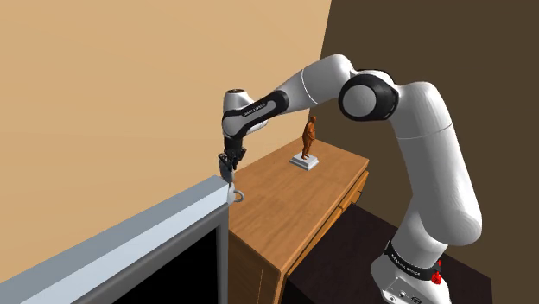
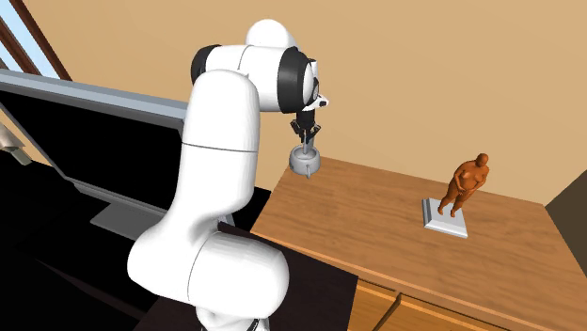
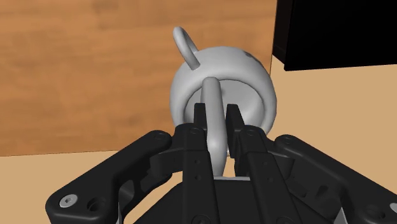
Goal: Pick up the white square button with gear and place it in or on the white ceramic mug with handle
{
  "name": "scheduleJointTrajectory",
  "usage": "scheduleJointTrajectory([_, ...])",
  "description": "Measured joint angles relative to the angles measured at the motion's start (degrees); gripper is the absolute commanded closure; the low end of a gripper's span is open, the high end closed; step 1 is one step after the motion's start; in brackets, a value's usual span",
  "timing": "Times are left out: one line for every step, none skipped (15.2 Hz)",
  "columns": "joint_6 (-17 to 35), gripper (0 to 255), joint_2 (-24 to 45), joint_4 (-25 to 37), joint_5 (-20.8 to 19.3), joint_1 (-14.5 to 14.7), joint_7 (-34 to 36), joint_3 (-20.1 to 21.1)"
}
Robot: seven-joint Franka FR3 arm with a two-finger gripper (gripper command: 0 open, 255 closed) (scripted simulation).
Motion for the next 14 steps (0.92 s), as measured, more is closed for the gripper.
scheduleJointTrajectory([0.49, 255, 0.69, 0.21, 0.02, -0.02, -0.01, 0.01])
scheduleJointTrajectory([1.07, 255, 1.02, -0.05, 0.04, 0.01, 0.03, 0.03])
scheduleJointTrajectory([1.57, 255, 1.47, -0.09, 0.06, -0.03, -0.02, 0.04])
scheduleJointTrajectory([2.17, 255, 1.73, -0.34, 0.07, -0.03, -0.01, 0.05])
scheduleJointTrajectory([2.7, 255, 2.06, -0.1, 0.09, -0.01, 0.01, 0.09])
scheduleJointTrajectory([2.99, 255, 2.49, 0.19, 0.11, 0.01, 0.03, 0.11])
scheduleJointTrajectory([3.5, 255, 2.78, 0.21, 0.12, -0.03, -0.03, 0.11])
scheduleJointTrajectory([3.92, 255, 3.22, 0.5, 0.14, -0.13, -0.12, 0.1])
scheduleJointTrajectory([4.15, 255, 3.59, 0.77, 0.15, -0.07, -0.04, 0.13])
scheduleJointTrajectory([4.46, 255, 3.41, 0.33, 0.14, -0.04, -0.01, 0.11])
scheduleJointTrajectory([4.5, 255, 3.29, 0.11, 0.11, 0.02, 0.08, 0.1])
scheduleJointTrajectory([4.42, 255, 3.45, 0.15, 0.13, -0.03, 0.0, 0.11])
scheduleJointTrajectory([4.41, 255, 3.53, 0.15, 0.12, 0.02, 0.07, 0.11])
scheduleJointTrajectory([4.5, 255, 3.36, -0.21, 0.14, -0.04, -0.03, 0.13])
